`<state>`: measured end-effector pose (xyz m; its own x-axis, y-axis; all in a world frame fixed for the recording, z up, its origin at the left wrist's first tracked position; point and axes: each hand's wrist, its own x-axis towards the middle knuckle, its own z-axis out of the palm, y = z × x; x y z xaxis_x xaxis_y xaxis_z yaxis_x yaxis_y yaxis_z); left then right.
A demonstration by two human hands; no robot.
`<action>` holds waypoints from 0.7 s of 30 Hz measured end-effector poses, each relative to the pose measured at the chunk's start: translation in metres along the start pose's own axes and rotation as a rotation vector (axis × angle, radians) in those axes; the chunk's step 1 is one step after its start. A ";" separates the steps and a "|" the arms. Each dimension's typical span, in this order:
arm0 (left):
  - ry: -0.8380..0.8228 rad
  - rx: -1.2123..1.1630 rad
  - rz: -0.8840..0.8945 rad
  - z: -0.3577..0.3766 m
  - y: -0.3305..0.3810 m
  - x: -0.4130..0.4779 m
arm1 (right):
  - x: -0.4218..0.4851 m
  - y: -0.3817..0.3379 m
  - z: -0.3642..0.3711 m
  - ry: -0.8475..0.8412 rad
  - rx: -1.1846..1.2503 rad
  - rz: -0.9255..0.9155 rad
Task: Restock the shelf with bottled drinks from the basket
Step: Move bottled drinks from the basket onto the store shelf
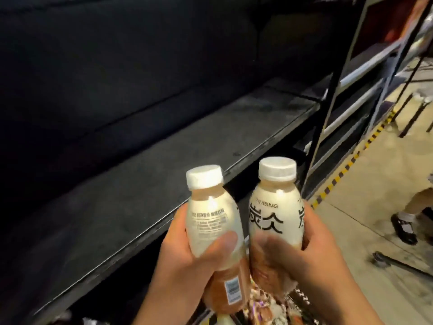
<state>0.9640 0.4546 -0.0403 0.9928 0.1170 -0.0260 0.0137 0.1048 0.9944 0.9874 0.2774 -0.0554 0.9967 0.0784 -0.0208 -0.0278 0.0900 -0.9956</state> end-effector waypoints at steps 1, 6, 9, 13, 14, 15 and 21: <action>0.065 0.023 0.058 -0.014 0.017 -0.012 | -0.005 -0.014 0.015 -0.083 -0.002 -0.032; 0.334 0.130 0.287 -0.094 0.084 -0.084 | -0.034 -0.069 0.103 -0.351 -0.013 -0.161; 0.475 0.146 0.339 -0.142 0.109 -0.137 | -0.064 -0.090 0.163 -0.524 -0.026 -0.209; 0.648 0.168 0.368 -0.206 0.129 -0.218 | -0.114 -0.104 0.246 -0.715 -0.023 -0.237; 0.684 0.178 0.378 -0.223 0.133 -0.238 | -0.128 -0.105 0.267 -0.749 -0.026 -0.243; 0.719 0.188 0.382 -0.240 0.136 -0.258 | -0.143 -0.105 0.288 -0.777 -0.030 -0.248; 0.834 0.270 0.384 -0.346 0.154 -0.368 | -0.236 -0.101 0.413 -0.905 -0.039 -0.276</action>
<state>0.5599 0.7698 0.0872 0.5320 0.7728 0.3461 -0.1645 -0.3066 0.9375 0.7230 0.6600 0.0882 0.5300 0.8008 0.2789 0.2189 0.1886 -0.9574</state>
